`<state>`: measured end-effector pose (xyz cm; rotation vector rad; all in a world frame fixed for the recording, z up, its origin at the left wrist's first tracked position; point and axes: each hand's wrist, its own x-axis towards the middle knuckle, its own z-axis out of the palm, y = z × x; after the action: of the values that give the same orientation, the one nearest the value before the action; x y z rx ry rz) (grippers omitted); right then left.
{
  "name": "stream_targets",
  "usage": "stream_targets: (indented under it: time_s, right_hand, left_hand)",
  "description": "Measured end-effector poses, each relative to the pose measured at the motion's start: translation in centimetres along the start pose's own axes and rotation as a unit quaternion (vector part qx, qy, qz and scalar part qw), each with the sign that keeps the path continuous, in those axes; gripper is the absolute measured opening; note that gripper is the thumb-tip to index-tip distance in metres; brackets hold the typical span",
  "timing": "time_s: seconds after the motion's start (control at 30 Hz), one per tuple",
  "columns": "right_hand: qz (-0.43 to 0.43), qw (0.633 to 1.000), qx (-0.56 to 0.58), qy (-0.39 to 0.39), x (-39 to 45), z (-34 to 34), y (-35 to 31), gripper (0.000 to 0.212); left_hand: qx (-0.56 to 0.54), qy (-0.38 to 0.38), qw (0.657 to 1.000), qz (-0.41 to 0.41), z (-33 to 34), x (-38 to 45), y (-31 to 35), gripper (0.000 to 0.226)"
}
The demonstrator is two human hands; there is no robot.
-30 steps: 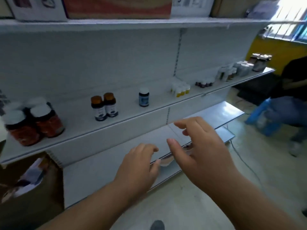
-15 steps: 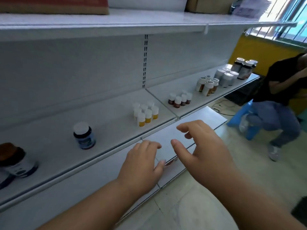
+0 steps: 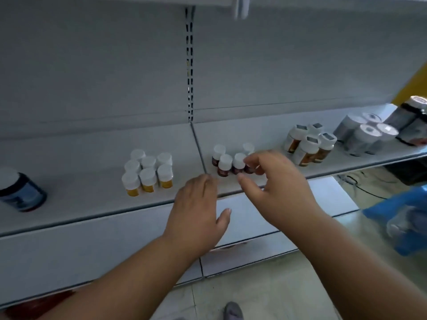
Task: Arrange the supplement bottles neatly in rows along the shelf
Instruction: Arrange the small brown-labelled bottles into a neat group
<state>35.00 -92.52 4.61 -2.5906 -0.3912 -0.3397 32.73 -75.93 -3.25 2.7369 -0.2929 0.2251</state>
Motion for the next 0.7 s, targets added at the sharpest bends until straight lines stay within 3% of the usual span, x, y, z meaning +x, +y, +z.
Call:
stream_targets:
  time_s: [0.2,0.37,0.53,0.7]
  right_hand:
    - [-0.049,0.998,0.027,-0.039,4.4,0.6,4.5,0.029]
    - [-0.056,0.998,-0.002,-0.025,7.2,2.3,6.4,0.027]
    - [-0.029,0.983,-0.117,-0.14,9.7,3.4,5.9,0.031]
    - [0.006,0.973,-0.141,-0.183,11.3,4.4,5.7,0.029]
  left_hand:
    - [0.103,-0.071,0.988,-0.09,3.4,3.0,1.3,0.088]
    - [0.138,-0.107,0.981,-0.084,4.9,2.7,0.5,0.102]
    - [0.136,-0.112,0.982,-0.076,4.9,2.5,0.2,0.105]
    - [0.142,-0.13,0.979,-0.068,4.4,2.5,-0.1,0.101]
